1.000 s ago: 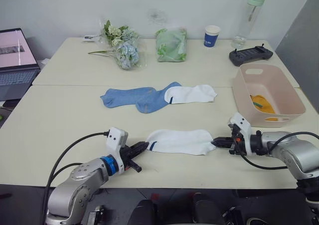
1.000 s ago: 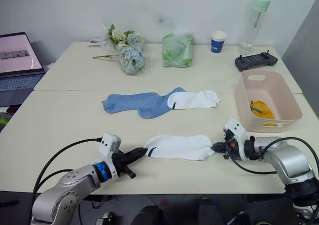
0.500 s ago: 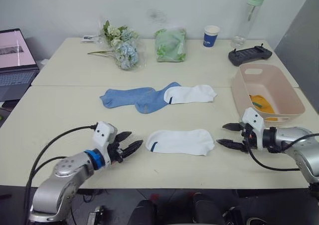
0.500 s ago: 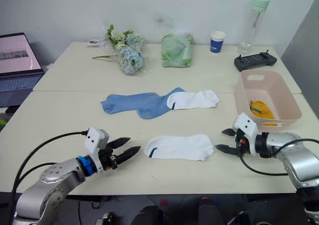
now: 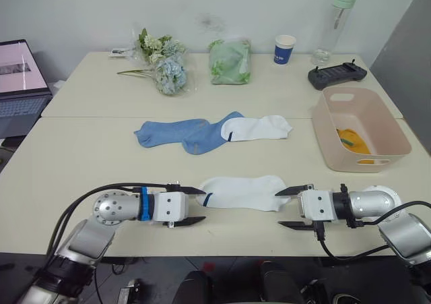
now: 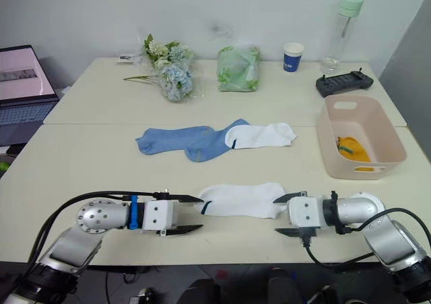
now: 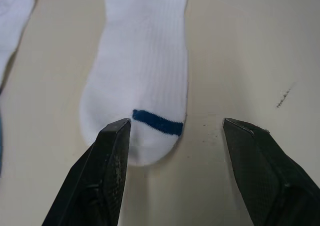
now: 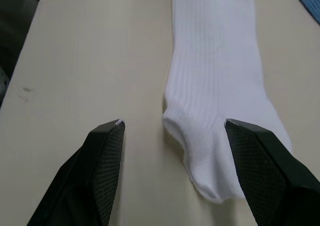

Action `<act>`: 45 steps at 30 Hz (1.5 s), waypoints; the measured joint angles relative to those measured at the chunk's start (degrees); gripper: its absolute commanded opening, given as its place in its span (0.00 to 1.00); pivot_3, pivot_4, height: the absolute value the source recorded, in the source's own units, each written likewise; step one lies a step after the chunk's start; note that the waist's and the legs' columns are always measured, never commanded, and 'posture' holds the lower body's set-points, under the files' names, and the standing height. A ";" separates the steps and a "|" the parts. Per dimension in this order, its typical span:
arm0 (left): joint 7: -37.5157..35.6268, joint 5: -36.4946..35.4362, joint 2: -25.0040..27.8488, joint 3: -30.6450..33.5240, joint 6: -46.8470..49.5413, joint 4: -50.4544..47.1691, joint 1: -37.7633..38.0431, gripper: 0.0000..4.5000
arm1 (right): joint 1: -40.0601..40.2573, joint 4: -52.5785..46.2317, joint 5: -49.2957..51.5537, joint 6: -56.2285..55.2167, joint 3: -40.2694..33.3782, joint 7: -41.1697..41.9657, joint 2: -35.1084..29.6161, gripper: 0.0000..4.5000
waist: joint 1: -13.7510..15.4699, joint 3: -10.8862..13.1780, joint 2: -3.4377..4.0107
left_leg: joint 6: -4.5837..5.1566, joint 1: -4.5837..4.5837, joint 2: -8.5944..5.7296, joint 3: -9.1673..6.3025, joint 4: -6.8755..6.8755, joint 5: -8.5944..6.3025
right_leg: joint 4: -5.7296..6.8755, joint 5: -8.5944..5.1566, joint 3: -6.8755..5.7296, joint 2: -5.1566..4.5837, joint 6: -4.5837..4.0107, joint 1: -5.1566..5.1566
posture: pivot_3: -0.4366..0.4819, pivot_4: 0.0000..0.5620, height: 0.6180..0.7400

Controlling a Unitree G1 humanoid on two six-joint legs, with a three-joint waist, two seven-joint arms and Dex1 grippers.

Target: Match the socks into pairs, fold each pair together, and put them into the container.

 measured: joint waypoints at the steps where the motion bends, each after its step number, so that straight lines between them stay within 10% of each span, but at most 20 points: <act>1: 0.05 0.78 -0.15 -0.34 -1.31 0.98 -1.01 0.64 | -0.62 0.76 -0.78 -0.70 0.46 0.03 0.31 0.72 | 0.05 0.00 0.00 | 0.01 0.01 -0.01 0.00 0.00 0.00 | 0.02 0.00 0.01 0.00 0.00 0.00 | 0.48 0.27 1.00; 11: 1.38 2.98 -1.18 -1.31 -5.45 6.08 -3.12 0.00 | -2.35 2.19 -0.92 -1.28 0.91 0.48 2.39 0.01 | 0.05 0.00 0.01 | 0.11 0.08 0.00 -0.03 0.01 0.02 | 0.16 0.01 -0.01 0.01 -0.01 0.02 | 0.48 0.27 1.00; 20: 1.26 1.86 -1.31 -1.15 -3.36 4.10 -2.18 0.00 | -2.29 0.08 4.05 2.64 -0.47 2.12 2.50 0.01 | 0.06 0.00 0.01 | 0.11 0.07 0.00 -0.05 0.01 0.01 | 0.15 0.01 0.00 0.01 -0.01 0.01 | 0.48 0.27 1.00; 28: -4.77 -19.78 6.19 4.71 20.54 -17.04 6.09 0.00 | 0.05 -14.26 19.00 20.38 -3.69 4.02 -0.45 0.01 | 0.04 0.02 0.00 | 0.15 0.09 0.10 -0.09 -0.01 0.00 | 0.22 0.01 -0.04 0.07 -0.01 0.04 | 0.48 0.27 1.00; 34: -4.55 -45.88 14.38 8.23 56.95 -20.24 2.10 0.00 | -1.79 -15.70 38.43 44.84 -7.95 1.44 -1.86 0.01 | -0.03 0.08 -0.09 | 0.20 0.12 0.08 -0.11 -0.01 -0.02 | 0.34 -0.01 -0.05 0.10 -0.01 0.02 | 0.48 0.27 1.00; 45: -1.23 -36.37 2.08 1.99 61.12 -2.01 -12.07 0.00 | -10.54 1.33 34.90 52.42 -5.04 -4.52 4.96 0.01 | -0.02 0.08 -0.11 | 0.12 0.08 0.04 -0.07 0.01 0.02 | 0.33 -0.01 -0.01 0.08 -0.02 -0.08 | 0.48 0.27 1.00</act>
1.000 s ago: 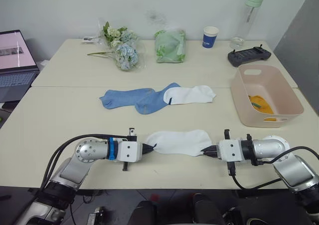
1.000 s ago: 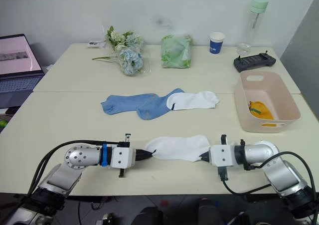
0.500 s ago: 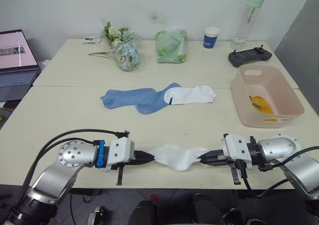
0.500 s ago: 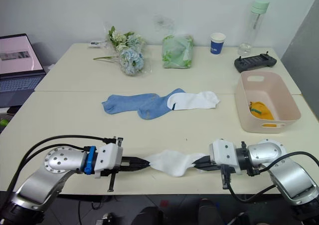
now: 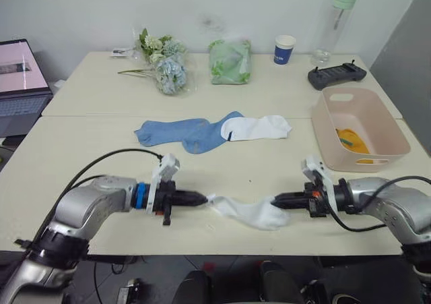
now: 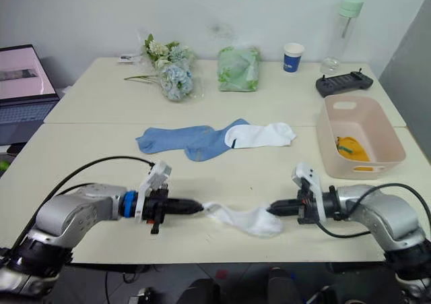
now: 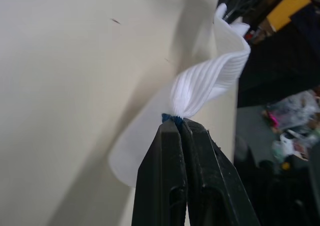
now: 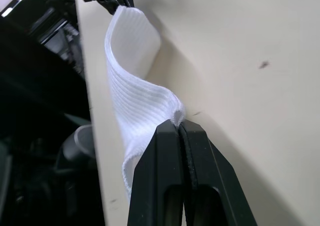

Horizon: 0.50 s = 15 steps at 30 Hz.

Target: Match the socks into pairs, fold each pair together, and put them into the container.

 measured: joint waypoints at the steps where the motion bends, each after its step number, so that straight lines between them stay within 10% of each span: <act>1: -0.06 1.20 -0.56 -0.49 -0.65 0.86 -0.78 0.00 | -0.71 1.01 -1.18 -0.88 0.71 0.04 0.05 0.01 | -0.04 0.00 0.00 | -0.08 0.00 0.00 0.02 0.00 0.05 | -0.01 0.00 0.02 0.00 0.00 -0.02 | 0.48 0.27 1.00; 9: -1.30 7.76 -3.64 -2.30 -3.35 7.21 -3.41 0.00 | -5.38 8.30 -10.06 -8.83 4.58 1.93 1.95 0.01 | -0.06 0.00 0.00 | -0.18 -0.03 0.00 -0.01 0.02 0.10 | 0.02 0.00 0.00 -0.01 0.00 -0.04 | 0.48 0.27 1.00; 15: -0.42 8.12 -7.44 -0.51 -1.42 13.33 -7.20 0.35 | -6.99 13.73 -14.67 -13.64 4.82 1.69 4.36 0.23 | -0.11 0.00 0.00 | -0.20 -0.06 -0.01 -0.01 0.01 0.11 | -0.02 0.00 0.01 -0.03 0.01 -0.08 | 0.48 0.27 1.00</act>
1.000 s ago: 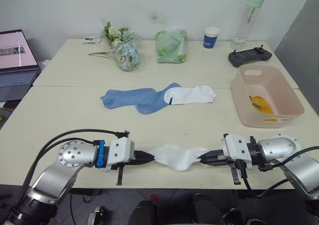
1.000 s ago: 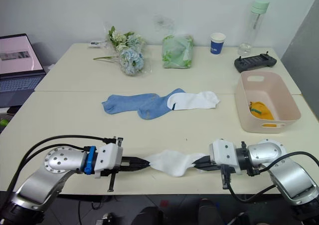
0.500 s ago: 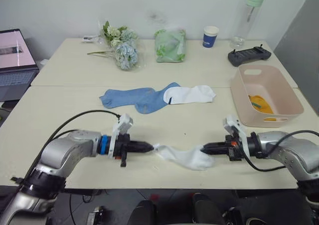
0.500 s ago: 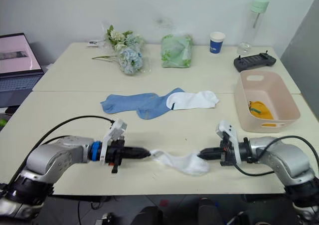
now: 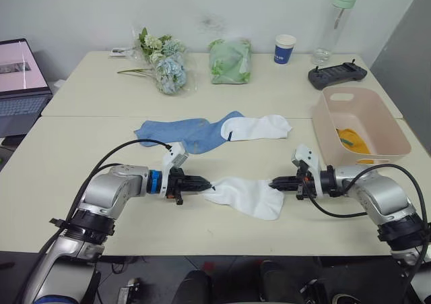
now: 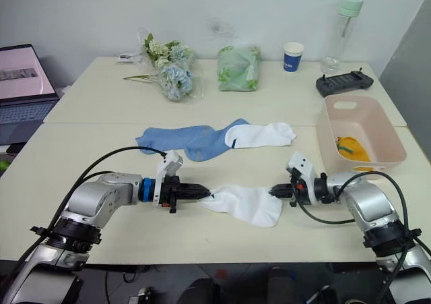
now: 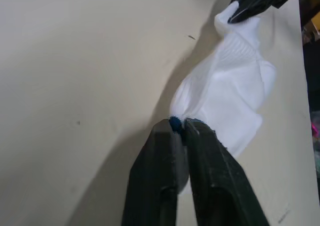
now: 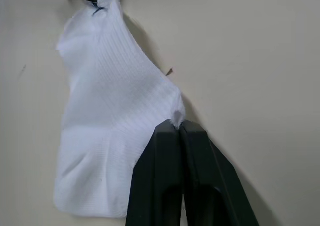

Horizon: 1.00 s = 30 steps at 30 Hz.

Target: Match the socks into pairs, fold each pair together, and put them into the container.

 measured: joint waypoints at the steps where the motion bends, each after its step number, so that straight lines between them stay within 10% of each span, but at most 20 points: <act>1: 0.24 -0.18 -0.51 0.70 0.35 0.32 -0.07 0.41 | 0.00 0.20 -0.18 -0.10 -0.21 0.00 0.12 0.30 | 0.00 0.00 0.00 | 0.00 -0.01 0.00 0.00 0.00 0.00 | 0.00 0.00 0.01 0.00 0.00 -0.01 | 0.48 0.27 1.00; 5: 1.77 -2.04 -1.93 5.35 2.19 0.66 0.21 0.70 | 0.57 -0.36 0.93 1.45 -3.84 -1.31 0.01 0.62 | 0.03 0.00 0.00 | -0.01 0.00 0.00 -0.05 0.02 0.01 | 0.07 0.00 0.01 -0.03 0.00 -0.01 | 0.48 0.27 1.00; 21: 11.74 -2.63 -4.20 13.98 1.62 -10.17 13.85 0.70 | 20.00 -21.35 8.76 14.14 -16.99 -12.43 -1.84 0.62 | 0.29 -0.01 -0.01 | 0.01 0.05 -0.03 -0.05 -0.01 -0.01 | 0.04 0.00 0.08 -0.08 0.01 0.03 | 0.48 0.27 1.00; 24: 12.30 -1.26 -4.78 12.99 0.59 -9.26 12.63 0.57 | 21.10 -21.28 7.48 13.46 -15.06 -13.44 -1.01 0.63 | 0.27 -0.02 0.01 | 0.01 0.07 -0.03 0.00 -0.02 -0.01 | 0.06 0.00 0.07 -0.07 0.01 0.04 | 0.48 0.27 1.00; 30: 12.83 -0.39 -5.80 12.08 0.10 -8.53 12.13 0.17 | 21.33 -21.28 7.70 12.51 -14.41 -14.86 2.60 0.26 | 0.16 -0.01 0.01 | 0.01 0.06 -0.01 -0.03 -0.02 0.00 | 0.06 0.00 0.06 -0.06 0.01 0.03 | 0.48 0.27 1.00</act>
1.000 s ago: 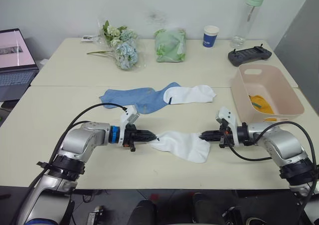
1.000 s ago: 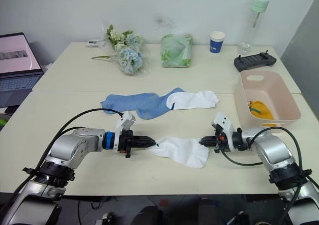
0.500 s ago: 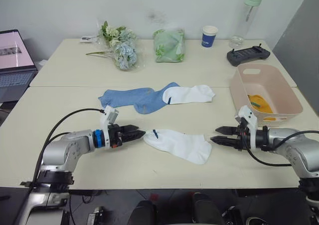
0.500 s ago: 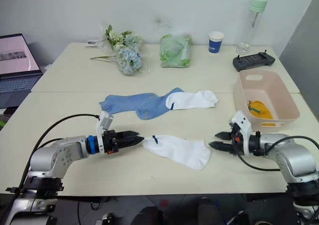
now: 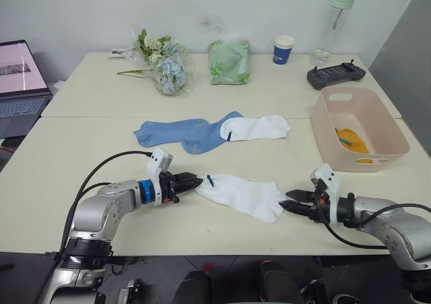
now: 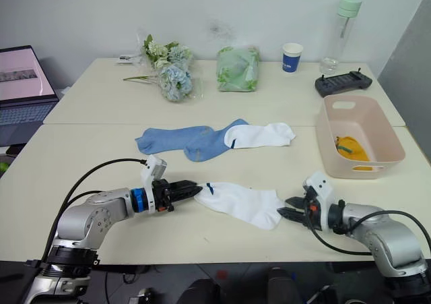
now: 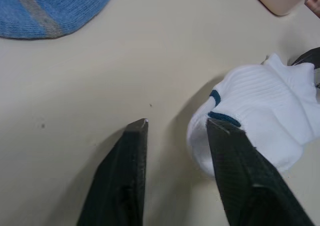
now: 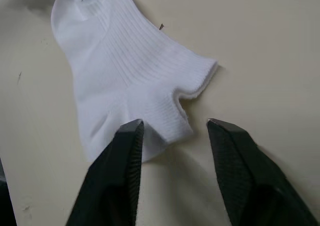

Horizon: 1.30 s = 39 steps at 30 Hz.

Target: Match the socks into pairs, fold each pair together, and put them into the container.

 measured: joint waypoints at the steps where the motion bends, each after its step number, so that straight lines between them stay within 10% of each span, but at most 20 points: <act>1: 0.00 0.00 0.04 0.02 0.01 -0.05 0.06 0.09 | -0.10 0.00 0.07 0.03 -0.01 -0.16 0.12 0.18 | 0.01 0.00 0.00 | 0.00 0.00 0.00 0.00 0.00 0.00 | 0.00 0.00 0.00 0.00 0.00 0.00 | 0.48 0.27 1.00; 4: -0.01 -0.05 0.07 0.02 0.02 -0.46 0.85 0.00 | -0.38 0.00 0.59 0.32 -0.13 -0.36 0.20 0.01 | 0.01 0.00 0.00 | 0.00 0.00 0.00 -0.02 0.00 0.00 | -0.01 0.00 0.00 0.00 0.00 0.00 | 0.48 0.27 1.00; 23: 11.92 -12.01 -3.79 5.00 13.57 -24.86 17.12 0.00 | -9.29 3.36 2.28 6.09 0.29 0.63 -7.10 0.01 | 0.04 0.00 0.00 | 0.20 0.00 0.01 -0.06 -0.02 -0.11 | -0.06 0.00 -0.02 -0.01 0.00 0.03 | 0.48 0.27 1.00; 39: 17.13 -13.25 -3.72 5.03 13.41 -24.41 15.44 0.00 | -6.58 3.76 3.52 8.38 0.47 3.03 -9.64 0.01 | 0.19 0.00 0.00 | 0.19 -0.03 0.00 0.02 -0.05 -0.10 | -0.24 0.00 -0.04 0.00 -0.01 0.08 | 0.48 0.27 1.00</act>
